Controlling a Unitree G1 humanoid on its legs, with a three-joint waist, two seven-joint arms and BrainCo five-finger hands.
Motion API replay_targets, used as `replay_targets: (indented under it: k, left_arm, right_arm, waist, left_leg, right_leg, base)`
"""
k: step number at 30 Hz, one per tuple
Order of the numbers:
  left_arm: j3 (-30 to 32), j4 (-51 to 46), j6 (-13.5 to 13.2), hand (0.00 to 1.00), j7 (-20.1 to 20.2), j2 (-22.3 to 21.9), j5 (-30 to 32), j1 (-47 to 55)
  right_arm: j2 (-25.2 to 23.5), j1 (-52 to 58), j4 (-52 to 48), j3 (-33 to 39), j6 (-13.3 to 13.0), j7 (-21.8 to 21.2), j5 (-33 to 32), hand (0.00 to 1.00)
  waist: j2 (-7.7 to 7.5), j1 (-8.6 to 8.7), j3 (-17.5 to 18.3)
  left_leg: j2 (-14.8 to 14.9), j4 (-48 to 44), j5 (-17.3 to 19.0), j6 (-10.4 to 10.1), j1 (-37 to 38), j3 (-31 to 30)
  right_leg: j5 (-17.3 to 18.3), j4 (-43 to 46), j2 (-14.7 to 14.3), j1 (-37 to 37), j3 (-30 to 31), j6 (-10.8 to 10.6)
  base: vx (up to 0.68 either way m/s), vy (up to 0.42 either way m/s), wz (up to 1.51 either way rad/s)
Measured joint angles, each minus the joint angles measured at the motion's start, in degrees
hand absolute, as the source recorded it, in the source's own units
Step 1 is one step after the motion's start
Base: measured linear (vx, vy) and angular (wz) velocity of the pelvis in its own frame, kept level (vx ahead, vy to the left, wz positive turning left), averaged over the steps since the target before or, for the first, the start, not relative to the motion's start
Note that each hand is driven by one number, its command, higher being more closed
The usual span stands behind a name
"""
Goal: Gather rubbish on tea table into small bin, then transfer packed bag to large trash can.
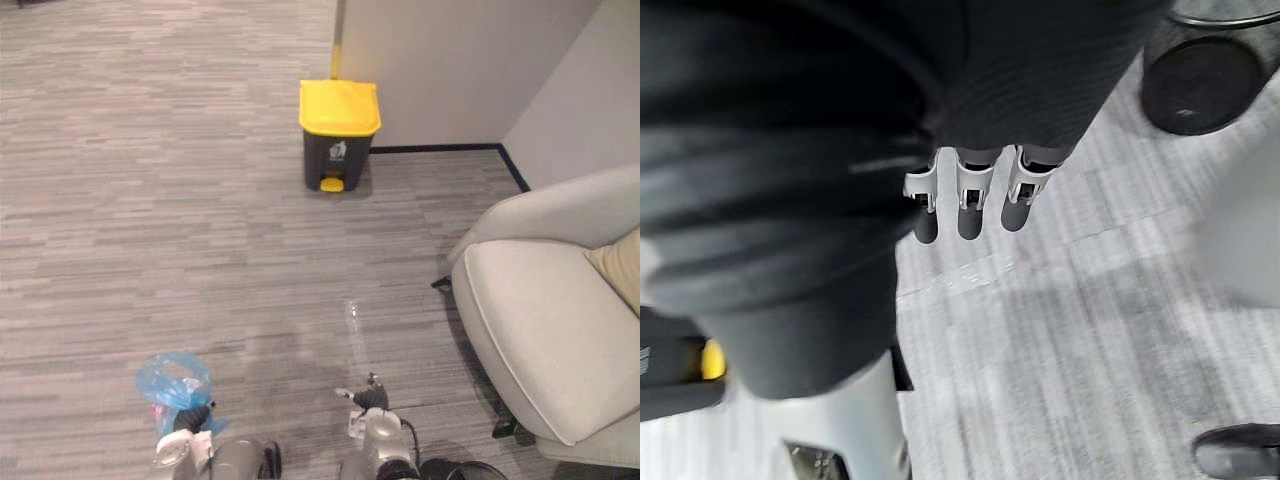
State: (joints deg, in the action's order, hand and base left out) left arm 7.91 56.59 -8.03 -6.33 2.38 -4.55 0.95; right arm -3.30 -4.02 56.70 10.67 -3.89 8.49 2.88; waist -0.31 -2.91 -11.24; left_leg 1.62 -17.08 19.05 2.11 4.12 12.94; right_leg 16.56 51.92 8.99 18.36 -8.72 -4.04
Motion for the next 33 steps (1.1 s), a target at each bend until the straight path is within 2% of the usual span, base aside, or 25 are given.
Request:
replay_targets:
  k: [1, 2, 3, 4, 5, 6, 7, 8, 9, 11, 12, 14, 15, 16, 17, 19, 20, 21, 22, 23, 25, 27, 29, 31, 33]
  left_arm:
    - [0.0, 0.3, 0.0, 1.0, 0.0, 0.1, 0.0, -0.3]
    - [-0.2, 0.3, 0.0, 1.0, 0.0, 0.1, 0.0, -0.8]
    - [-0.4, 0.3, -0.1, 1.0, 0.0, 0.3, 0.0, -1.0]
    - [-1.6, 0.6, -0.1, 1.0, 0.1, 1.2, 0.0, -0.9]
    - [-2.3, 1.1, 0.0, 1.0, 0.1, 1.4, 0.0, -0.8]
    - [-2.2, 2.2, 0.0, 1.0, 0.1, 1.0, 0.0, -0.6]
    - [-2.2, 2.4, -0.1, 1.0, 0.2, 0.9, 0.1, -0.5]
    - [-2.1, 2.6, 0.0, 1.0, 0.3, 0.0, 0.1, 0.0]
    - [-1.9, 2.5, 0.0, 1.0, 0.3, -0.3, 0.2, 0.0]
    - [0.3, 2.3, -0.1, 1.0, 0.4, -2.1, 0.6, 0.0]
    - [1.5, 0.7, -0.2, 1.0, 0.4, -3.0, 0.7, 0.3]
    - [2.3, -1.1, -0.2, 1.0, 0.5, -3.6, 1.0, 0.4]
    - [2.2, -2.3, -0.2, 1.0, 0.5, -3.4, 1.0, 0.3]
    - [2.3, -2.7, -0.3, 1.0, 0.5, -3.4, 1.0, 0.3]
    - [2.3, -3.4, -0.4, 1.0, 0.6, -3.5, 1.0, 0.1]
    - [2.2, -3.7, -0.4, 1.0, 0.6, -3.6, 1.1, -0.4]
    - [2.1, -3.6, -0.4, 1.0, 0.8, -3.7, 1.1, -0.3]
    - [2.0, -3.4, -0.4, 1.0, 0.8, -3.8, 1.0, -0.2]
    - [1.5, -2.7, -0.5, 1.0, 0.9, -3.9, 1.0, -0.1]
    - [1.1, -2.5, -0.5, 1.0, 0.9, -2.6, 1.0, -0.2]
    - [1.1, -2.0, -0.4, 1.0, 0.9, -1.5, 1.0, -0.5]
    - [1.1, -0.8, -0.3, 1.0, 0.9, -0.9, 1.0, -0.2]
    - [-1.0, 0.3, 0.0, 1.0, 0.9, 0.3, 1.1, 0.4]
    - [-1.7, 0.5, 0.2, 1.0, 0.9, 0.7, 1.1, 0.7]
    - [-1.7, 1.4, 0.5, 1.0, 0.8, 0.7, 1.1, 0.6]
  right_arm:
    - [0.4, -0.3, 0.1, -0.3, 0.0, 0.0, 0.2, 0.0]
    - [1.2, -0.6, 0.4, -0.8, 0.0, -0.1, 1.1, 0.0]
    - [1.3, -0.8, 0.4, -0.9, 0.0, -0.1, 1.2, 0.0]
    - [1.7, -1.0, 0.5, -0.9, 0.1, -0.1, 1.6, 0.0]
    - [2.1, -0.9, 0.5, -0.9, 0.0, -0.1, 1.6, 0.0]
    - [3.4, -1.1, 1.1, -0.8, 0.1, -0.1, 1.6, 0.0]
    - [3.3, -1.4, 1.0, -0.7, 0.1, -0.1, 1.6, 0.0]
    - [3.5, -1.6, 1.0, 0.6, 0.2, -0.1, 1.6, 0.0]
    - [3.5, -1.4, 1.0, 1.0, 0.3, -0.1, 1.6, 0.0]
    - [3.5, 0.3, 0.5, 0.2, 0.5, 0.0, 1.5, 0.0]
    - [3.1, 0.9, 0.3, -1.2, 0.5, 0.0, 1.5, 0.0]
    - [2.3, 1.4, 0.3, -1.8, 0.5, 0.0, 1.3, 0.0]
    - [1.7, 1.6, 0.3, -1.6, 0.6, 0.0, 1.0, 0.0]
    - [1.5, 1.6, 0.3, -1.3, 0.6, 0.0, 1.0, 0.0]
    - [1.2, 1.7, 0.3, -0.1, 0.6, 0.2, 1.0, 0.0]
    - [1.2, 1.8, 0.3, 1.1, 0.6, 0.5, 0.9, 0.0]
    - [1.3, 1.9, 0.3, 1.7, 0.6, 0.7, 0.9, 0.0]
    - [1.6, 2.0, 0.4, 1.7, 0.6, 0.8, 0.9, 0.0]
    - [2.8, 2.1, 0.9, 1.7, 0.6, 0.8, 0.9, 0.0]
    - [1.9, 1.8, 1.6, 1.4, 0.9, 0.8, 1.0, 0.0]
    - [1.5, 1.8, 1.8, 2.0, 1.0, 0.8, 1.0, 0.0]
    - [1.4, 2.0, 1.8, 2.4, 1.0, 0.6, 1.0, 0.0]
    - [0.9, 2.9, 1.8, 2.1, 1.0, 0.3, 1.5, 0.0]
    - [0.9, 2.9, 1.0, 2.1, 1.0, 0.1, 1.6, 0.0]
    - [1.1, 2.5, 0.9, 2.1, 1.0, 0.0, 1.6, 0.0]
  waist:
    - [-0.11, 0.15, 0.1]
    - [0.03, 0.47, 0.0]
    - [0.03, 0.58, 0.0]
    - [-0.65, 1.19, 0.0]
    - [-1.05, 1.68, 0.1]
    - [0.49, 2.12, 0.3]
    - [0.69, 2.05, 0.3]
    - [0.93, 2.26, 0.3]
    - [1.06, 2.35, 0.2]
    - [1.6, 2.54, 0.3]
    - [1.87, 2.32, 0.3]
    - [2.31, 1.47, 0.5]
    - [1.62, 1.17, 0.5]
    - [1.5, 0.97, 0.5]
    - [1.29, 0.22, 0.4]
    - [0.76, -0.3, 0.1]
    - [0.94, -0.29, 0.3]
    - [1.36, -0.3, 0.6]
    - [2.45, -0.58, 1.2]
    - [-0.19, -0.53, 2.0]
    - [-1.75, -0.73, 2.2]
    - [-1.77, -0.85, 2.2]
    - [-1.47, -0.23, 2.2]
    - [-1.1, 0.07, 2.0]
    - [-1.03, 0.14, 1.9]
  left_leg:
    - [0.1, 1.8, 0.0, 0.0, 1.9, 0.1]
    - [0.7, 3.9, 0.0, 0.0, 3.4, 0.1]
    - [0.8, 4.6, 0.0, 0.0, 4.0, 0.0]
    - [0.5, 6.6, -0.2, -0.6, 5.8, -1.1]
    - [0.6, 7.1, -0.2, -1.9, 6.9, -2.3]
    - [2.3, 6.8, -0.6, -3.5, 7.8, -4.0]
    - [2.7, 6.5, -1.4, -4.9, 7.8, -4.5]
    - [2.7, 3.6, -3.6, -7.3, 7.9, -6.7]
    - [2.8, 1.8, -4.2, -7.7, 7.7, -7.2]
    - [4.7, -13.4, -7.9, -7.9, 3.4, -8.0]
    - [6.9, -26.9, -13.8, -8.3, -2.0, -7.4]
    - [11.3, -41.5, -8.6, -7.2, -11.2, -4.5]
    - [11.8, -41.7, -5.9, -6.7, -15.2, -2.7]
    - [11.9, -40.8, -5.2, -6.5, -16.2, -2.0]
    - [11.8, -35.1, -3.2, -5.9, -18.9, -0.2]
    - [10.4, -24.0, -3.2, -5.8, -21.2, 1.2]
    - [8.5, -12.8, -6.1, -5.6, -21.8, 0.7]
    - [7.8, -8.2, -8.3, -5.9, -21.6, 0.2]
    - [7.1, -3.2, -15.9, -4.9, -21.3, -1.2]
    - [3.8, -2.5, -14.2, -4.1, -20.6, -0.6]
    - [2.2, -4.6, -10.4, -2.9, -20.7, 0.7]
    - [1.2, -5.1, -7.5, -2.6, -17.7, 1.7]
    - [0.5, -5.0, -4.2, -1.2, -11.6, 2.5]
    - [0.4, -4.2, -2.6, -0.9, -8.2, 2.5]
    - [0.5, -0.3, -2.3, -0.7, -2.8, 2.1]
  right_leg:
    - [0.4, -6.3, -0.3, 1.8, -3.3, 1.0]
    - [-1.3, -16.1, -2.0, 4.0, -4.9, 1.6]
    - [-2.7, -19.5, -2.4, 4.4, -5.1, 1.6]
    - [-10.1, -30.6, -3.6, 4.7, -5.2, 2.6]
    - [-15.5, -31.8, -4.1, 4.2, -4.7, 4.9]
    - [-15.7, -30.6, -5.2, 3.4, -4.7, 7.6]
    - [-14.6, -29.6, -5.2, 3.5, -4.8, 8.1]
    - [-11.0, -26.6, -5.0, 2.6, -5.4, 8.4]
    - [-10.2, -26.6, -5.2, 1.5, -5.7, 8.6]
    - [-8.0, -29.2, -6.4, -4.4, -6.8, 8.4]
    - [-7.1, -32.5, -7.6, -9.0, -6.6, 9.2]
    - [-5.7, -35.9, -9.3, -14.5, -5.8, 10.2]
    - [-5.3, -37.6, -9.0, -17.0, -5.3, 9.8]
    - [-5.3, -38.0, -8.9, -17.8, -5.0, 9.7]
    - [-5.3, -39.8, -8.2, -20.2, -4.3, 9.0]
    - [-4.7, -41.7, -6.8, -23.0, -3.8, 7.2]
    - [-3.8, -42.6, -5.5, -24.6, -3.6, 5.5]
    - [-3.3, -42.8, -5.4, -24.9, -3.4, 4.6]
    - [-2.1, -43.2, -5.6, -25.7, -2.5, 2.7]
    - [-1.4, -43.7, -2.8, -26.3, -1.1, 1.7]
    - [-0.7, -40.9, -0.5, -25.9, 0.6, 0.5]
    - [-0.9, -31.1, 1.1, -23.5, 3.2, 0.2]
    - [-3.6, -8.9, 2.9, -15.9, 6.4, -3.6]
    - [-2.7, 0.4, 2.9, -10.3, 5.4, -2.1]
    - [0.0, 1.3, 2.0, -6.0, 1.4, -0.1]
  base:
    - [0.43, -0.095, 0.04]
    - [0.43, -0.123, 0.11]
    - [0.46, -0.17, 0.31]
    - [0.35, -0.135, 0.35]
    - [0.48, -0.188, 0.33]
    - [0.4, -0.145, 0.1]
    - [0.58, -0.232, 0.05]
    - [0.47, -0.19, 0.09]
    - [0.57, -0.24, 0.2]
    - [0.42, -0.147, 0.15]
    - [0.42, -0.082, -0.06]
    - [0.47, -0.031, -0.27]
    - [0.3, -0.002, -0.24]
    - [0.37, 0.025, -0.27]
    - [0.29, 0.055, -0.27]
    - [0.41, 0.135, -0.18]
    - [0.36, 0.184, -0.04]
    - [0.34, 0.24, -0.12]
    - [0.38, 0.267, 0.03]
    - [0.4, 0.269, 0.08]
    - [0.48, 0.256, 0.0]
    - [0.5, 0.261, -0.22]
    - [0.37, 0.13, -0.07]
    - [0.38, 0.059, 0.04]
    - [0.47, 0.006, 0.11]
